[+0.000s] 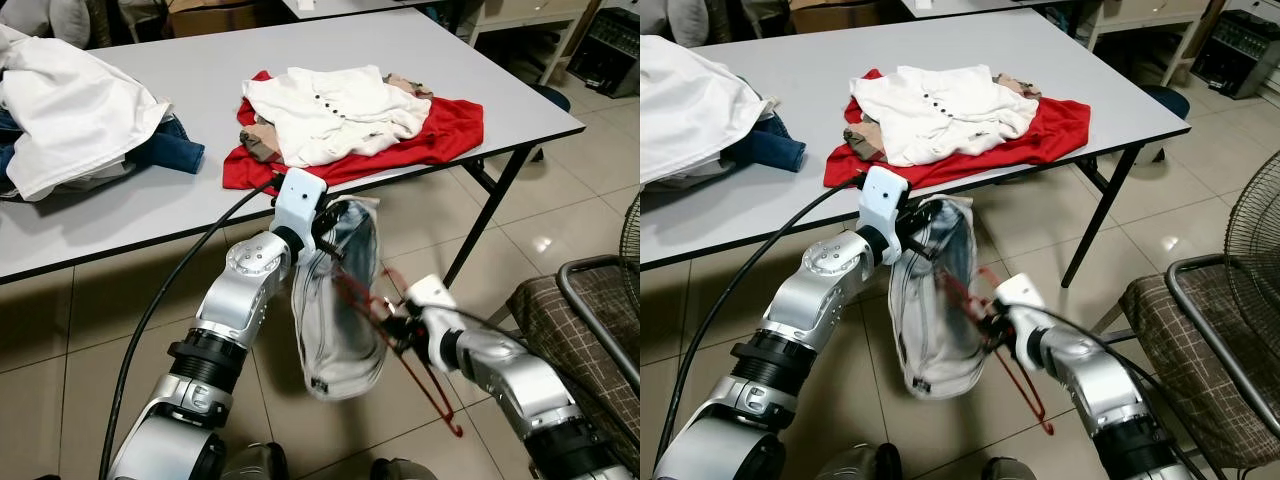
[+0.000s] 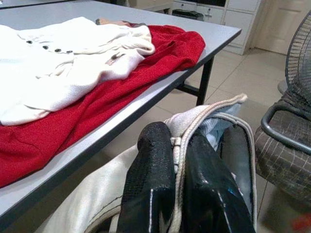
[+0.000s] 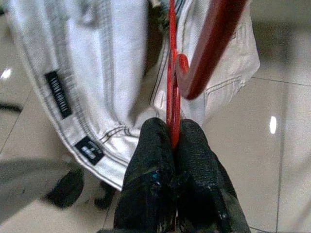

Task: Hang hanger

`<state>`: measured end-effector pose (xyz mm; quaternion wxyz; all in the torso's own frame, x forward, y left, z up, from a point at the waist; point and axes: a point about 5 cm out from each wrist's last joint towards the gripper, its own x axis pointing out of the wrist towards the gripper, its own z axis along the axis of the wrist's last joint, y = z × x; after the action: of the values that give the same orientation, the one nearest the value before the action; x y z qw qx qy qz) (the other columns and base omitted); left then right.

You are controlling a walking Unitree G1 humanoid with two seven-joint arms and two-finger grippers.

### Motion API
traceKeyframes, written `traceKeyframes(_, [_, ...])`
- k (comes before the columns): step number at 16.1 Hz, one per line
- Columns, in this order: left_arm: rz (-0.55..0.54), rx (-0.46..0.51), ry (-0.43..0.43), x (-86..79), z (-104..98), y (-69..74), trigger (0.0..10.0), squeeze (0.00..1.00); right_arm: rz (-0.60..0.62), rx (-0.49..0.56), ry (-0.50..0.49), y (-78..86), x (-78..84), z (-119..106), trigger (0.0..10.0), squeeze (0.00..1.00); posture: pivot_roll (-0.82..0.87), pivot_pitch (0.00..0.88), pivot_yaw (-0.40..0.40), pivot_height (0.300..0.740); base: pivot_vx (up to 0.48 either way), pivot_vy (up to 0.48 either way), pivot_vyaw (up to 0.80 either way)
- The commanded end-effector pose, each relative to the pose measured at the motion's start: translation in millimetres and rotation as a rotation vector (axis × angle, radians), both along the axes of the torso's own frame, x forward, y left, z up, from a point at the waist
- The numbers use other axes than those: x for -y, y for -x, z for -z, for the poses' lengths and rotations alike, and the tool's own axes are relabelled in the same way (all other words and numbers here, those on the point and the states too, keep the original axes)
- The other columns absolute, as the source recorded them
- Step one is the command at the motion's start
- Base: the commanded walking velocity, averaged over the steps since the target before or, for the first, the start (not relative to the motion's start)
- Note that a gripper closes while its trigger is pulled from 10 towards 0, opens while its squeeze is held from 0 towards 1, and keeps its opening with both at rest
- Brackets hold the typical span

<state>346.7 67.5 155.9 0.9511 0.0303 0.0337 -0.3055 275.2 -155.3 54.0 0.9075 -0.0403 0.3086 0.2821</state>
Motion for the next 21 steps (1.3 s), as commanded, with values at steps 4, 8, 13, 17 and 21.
traceKeyframes(4, [0.01,0.105,-0.057,-6.7,-14,-4.4,0.0,0.0,0.253,0.074,-0.128,-2.9,27.8,-14,10.0,0.0,-0.17,0.081,0.036,0.74,0.0,0.0,0.0])
traceKeyframes(8, [0.059,0.17,-0.151,-9.0,-20,-1.2,0.0,0.0,0.448,0.121,-0.23,7.8,47.6,-30,10.0,0.0,-0.18,0.065,0.055,0.74,0.0,0.0,0.0])
traceKeyframes(13, [0.413,0.179,-0.219,12.9,-15,30.2,0.0,0.0,0.695,0.116,-0.265,20.5,72.1,-26,10.0,0.0,-0.19,0.067,0.075,0.74,0.0,0.0,0.0])
traceKeyframes(17, [0.522,0.063,-0.231,18.9,4,45.3,0.0,0.0,0.799,0.159,-0.366,7.1,81.6,-29,10.0,0.0,-0.19,0.085,0.078,0.74,0.0,0.0,0.0])
traceKeyframes(21, [0.597,-0.112,-0.006,26.3,-6,56.9,0.0,0.0,0.892,0.273,-0.466,-16.8,86.6,-55,10.0,0.0,-0.17,0.119,0.068,0.74,0.0,0.0,0.0])
